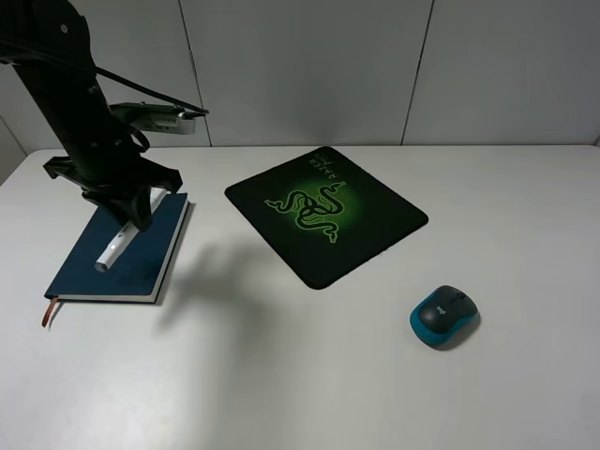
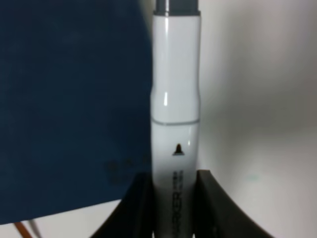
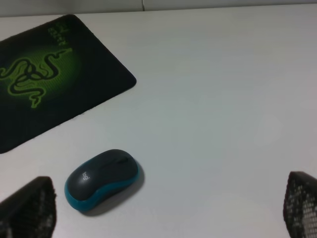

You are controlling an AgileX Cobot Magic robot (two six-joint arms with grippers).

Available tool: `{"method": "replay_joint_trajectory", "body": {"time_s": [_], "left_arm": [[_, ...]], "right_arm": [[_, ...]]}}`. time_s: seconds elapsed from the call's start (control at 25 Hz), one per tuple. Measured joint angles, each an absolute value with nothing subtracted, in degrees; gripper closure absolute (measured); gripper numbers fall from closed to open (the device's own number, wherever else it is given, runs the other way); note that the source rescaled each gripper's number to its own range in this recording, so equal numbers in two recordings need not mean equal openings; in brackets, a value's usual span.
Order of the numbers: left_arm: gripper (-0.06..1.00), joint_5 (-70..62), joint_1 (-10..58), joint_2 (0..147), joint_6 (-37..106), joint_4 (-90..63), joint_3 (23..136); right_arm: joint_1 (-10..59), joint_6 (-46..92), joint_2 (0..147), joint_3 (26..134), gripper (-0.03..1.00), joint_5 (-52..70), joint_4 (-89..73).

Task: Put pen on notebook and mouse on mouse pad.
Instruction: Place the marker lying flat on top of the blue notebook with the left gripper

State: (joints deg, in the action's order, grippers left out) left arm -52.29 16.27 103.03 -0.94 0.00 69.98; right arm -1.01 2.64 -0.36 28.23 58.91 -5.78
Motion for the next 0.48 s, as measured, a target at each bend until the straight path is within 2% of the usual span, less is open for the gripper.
{"method": "replay_joint_trajectory", "body": {"time_s": [0.48], "left_arm": [[0.94, -49.3, 9.0, 103.2, -0.9, 0.3, 69.7]], "right_arm": [[-1.0, 2.6, -0.4, 28.2, -0.03, 58.9, -5.8]]}}
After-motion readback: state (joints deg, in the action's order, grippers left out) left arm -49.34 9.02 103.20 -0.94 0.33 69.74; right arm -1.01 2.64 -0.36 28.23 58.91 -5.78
